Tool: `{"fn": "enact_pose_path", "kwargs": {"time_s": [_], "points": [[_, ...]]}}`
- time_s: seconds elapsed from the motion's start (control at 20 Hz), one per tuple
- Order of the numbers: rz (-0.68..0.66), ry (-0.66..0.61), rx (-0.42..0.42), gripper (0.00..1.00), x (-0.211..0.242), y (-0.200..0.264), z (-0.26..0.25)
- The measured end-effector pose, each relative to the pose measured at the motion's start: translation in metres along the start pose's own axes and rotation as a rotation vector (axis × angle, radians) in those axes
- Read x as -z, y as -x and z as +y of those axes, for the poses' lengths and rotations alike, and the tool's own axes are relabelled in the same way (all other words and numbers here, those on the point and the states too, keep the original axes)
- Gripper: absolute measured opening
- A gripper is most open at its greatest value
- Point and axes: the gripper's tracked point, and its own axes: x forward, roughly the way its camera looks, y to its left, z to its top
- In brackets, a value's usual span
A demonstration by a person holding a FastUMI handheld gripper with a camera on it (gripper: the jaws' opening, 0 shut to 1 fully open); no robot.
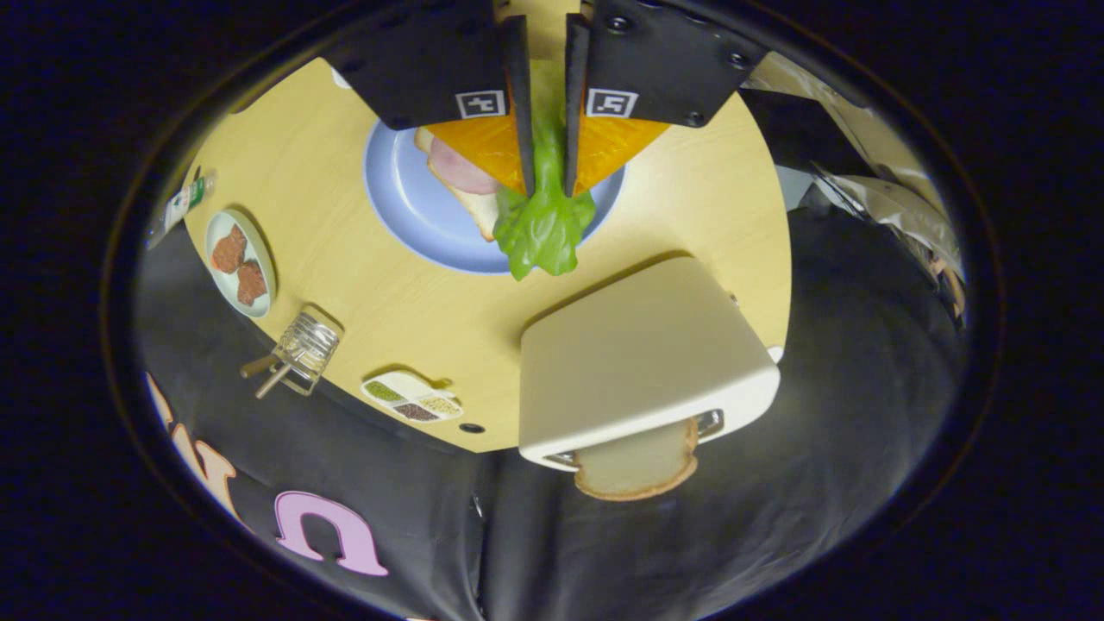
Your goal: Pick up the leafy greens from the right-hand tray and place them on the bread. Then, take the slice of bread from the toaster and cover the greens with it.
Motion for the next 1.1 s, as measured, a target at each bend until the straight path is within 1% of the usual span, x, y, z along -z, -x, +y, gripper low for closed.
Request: {"fn": "enact_pose_path", "kwargs": {"time_s": [0.15,0.3,0.55,0.65,0.75,0.95,1.1], "points": [[0.008,-0.019,0.020,0.40,0.003,-0.004,-0.008],[0.007,-0.028,0.021,0.62,0.004,-0.003,-0.009],[-0.033,-0.025,0.042,0.99,-0.011,0.007,-0.006],[-0.058,-0.032,0.041,0.99,-0.025,0.015,0.000],[-0.081,-0.036,0.060,0.98,-0.042,0.025,0.001],[-0.132,-0.081,0.061,0.98,-0.080,0.042,0.010],[-0.151,-0.074,0.074,0.98,-0.103,0.051,0.013]]}}
